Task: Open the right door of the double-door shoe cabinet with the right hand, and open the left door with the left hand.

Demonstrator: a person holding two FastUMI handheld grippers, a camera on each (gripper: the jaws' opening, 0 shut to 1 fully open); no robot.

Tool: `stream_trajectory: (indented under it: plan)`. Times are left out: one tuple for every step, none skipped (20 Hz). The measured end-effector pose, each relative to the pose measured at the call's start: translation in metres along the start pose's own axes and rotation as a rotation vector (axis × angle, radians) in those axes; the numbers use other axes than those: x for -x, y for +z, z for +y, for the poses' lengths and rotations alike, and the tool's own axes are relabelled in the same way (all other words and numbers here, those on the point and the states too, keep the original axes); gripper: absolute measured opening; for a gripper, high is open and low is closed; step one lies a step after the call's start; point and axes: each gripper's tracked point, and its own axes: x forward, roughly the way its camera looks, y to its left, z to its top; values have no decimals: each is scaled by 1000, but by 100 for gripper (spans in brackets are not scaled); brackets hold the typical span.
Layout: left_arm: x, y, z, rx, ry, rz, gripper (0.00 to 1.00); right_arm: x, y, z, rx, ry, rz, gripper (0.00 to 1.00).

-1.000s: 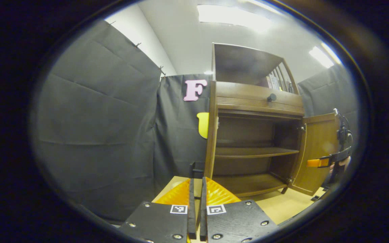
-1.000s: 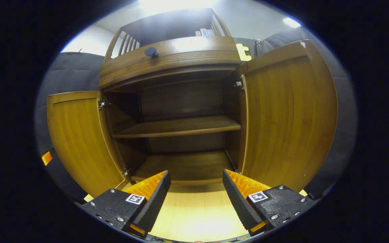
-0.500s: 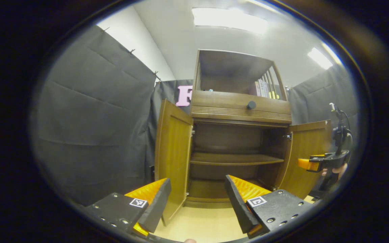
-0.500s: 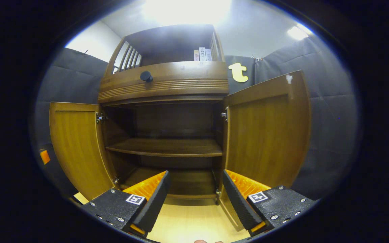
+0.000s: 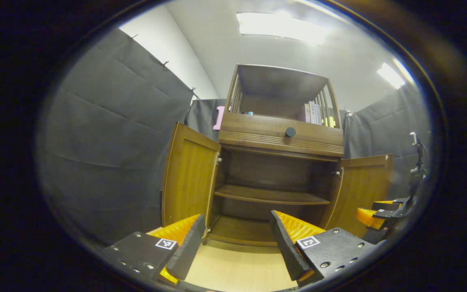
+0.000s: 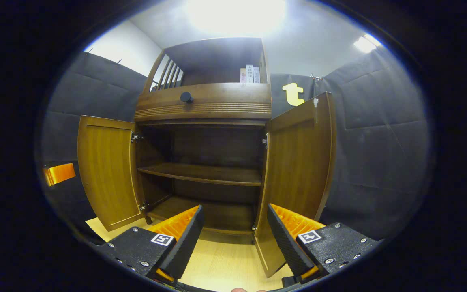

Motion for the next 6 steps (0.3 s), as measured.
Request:
stream_trajectory:
  plan:
    - [2,-1,-3,1,-6,6,91,5,-1,-2,3,0,-5,92]
    - [3,-1,-3,-10,-5,7,91,9,-2,-4,4,3,-4,92]
    - [3,-1,0,-24,-2,7,91,14,-4,-5,4,11,-3,92]
    - [4,-2,2,-34,0,9,91,18,-4,-8,3,16,-2,92]
    - [4,-2,3,-39,5,10,91,22,-5,-10,5,19,-4,92]
    - [4,-3,3,-39,12,11,97,24,-6,-14,10,17,-2,92]
